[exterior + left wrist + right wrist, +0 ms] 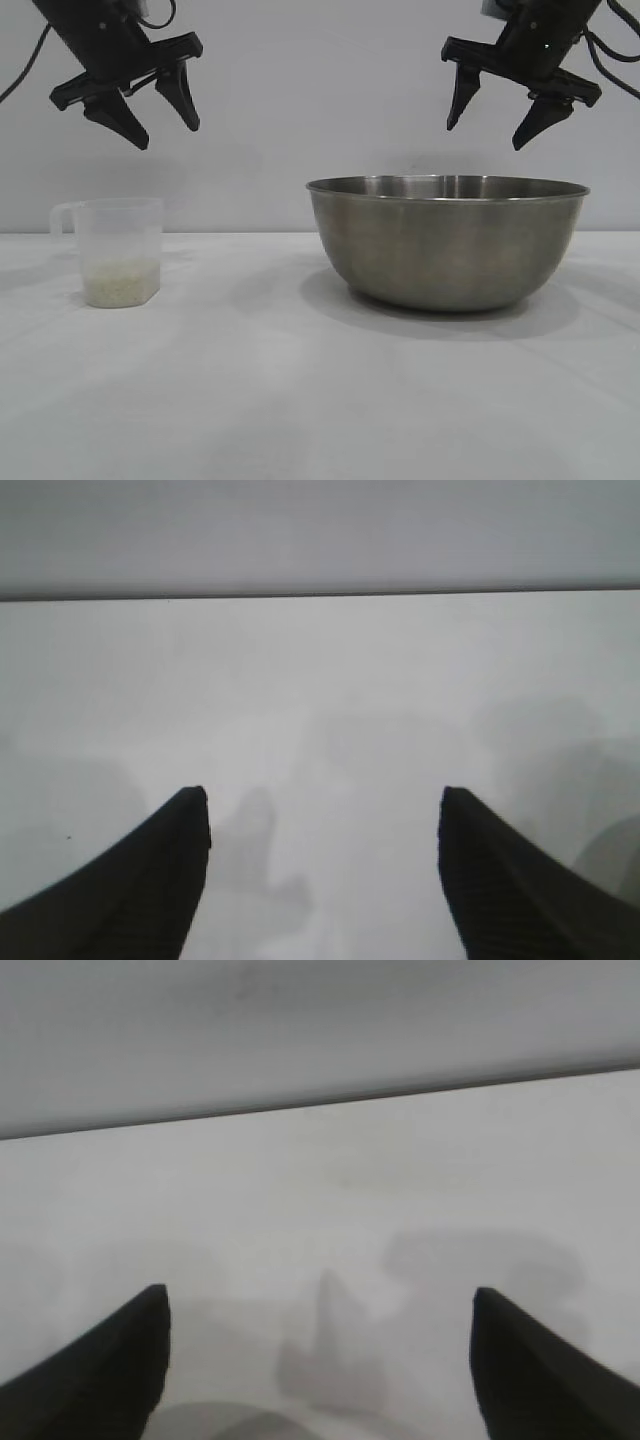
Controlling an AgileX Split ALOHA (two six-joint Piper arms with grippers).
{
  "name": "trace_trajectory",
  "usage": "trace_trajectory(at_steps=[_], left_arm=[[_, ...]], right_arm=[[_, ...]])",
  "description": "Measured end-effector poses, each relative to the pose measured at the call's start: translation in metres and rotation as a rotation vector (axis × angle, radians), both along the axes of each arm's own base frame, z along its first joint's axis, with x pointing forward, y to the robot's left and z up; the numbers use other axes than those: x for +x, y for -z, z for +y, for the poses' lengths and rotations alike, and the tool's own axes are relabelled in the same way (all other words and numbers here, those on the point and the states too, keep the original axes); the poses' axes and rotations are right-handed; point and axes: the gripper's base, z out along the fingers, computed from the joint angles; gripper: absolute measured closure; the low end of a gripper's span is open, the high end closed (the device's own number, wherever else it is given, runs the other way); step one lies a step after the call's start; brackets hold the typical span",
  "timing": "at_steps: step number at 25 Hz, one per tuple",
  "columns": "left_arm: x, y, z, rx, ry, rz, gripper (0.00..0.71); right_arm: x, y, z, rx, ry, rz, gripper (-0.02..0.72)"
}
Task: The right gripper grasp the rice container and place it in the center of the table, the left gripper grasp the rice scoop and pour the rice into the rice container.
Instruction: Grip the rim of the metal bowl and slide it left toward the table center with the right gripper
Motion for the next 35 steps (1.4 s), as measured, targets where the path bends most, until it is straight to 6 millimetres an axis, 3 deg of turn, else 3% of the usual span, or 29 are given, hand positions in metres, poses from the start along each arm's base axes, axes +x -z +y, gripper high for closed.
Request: trace_trajectory(at_steps=[16, 23, 35], left_arm=[[0.0, 0.0, 0.0, 0.005, 0.006, -0.001, 0.28], [0.0, 0.0, 0.0, 0.009, 0.012, -0.002, 0.28], [0.0, 0.0, 0.0, 0.009, 0.012, -0.002, 0.28]], right_arm=[[-0.001, -0.001, 0.0, -0.013, -0.025, 0.0, 0.127], [-0.002, -0.022, -0.002, -0.104, -0.102, 0.018, 0.127], [-0.03, -0.014, -0.01, -0.226, -0.207, 0.35, 0.127]])
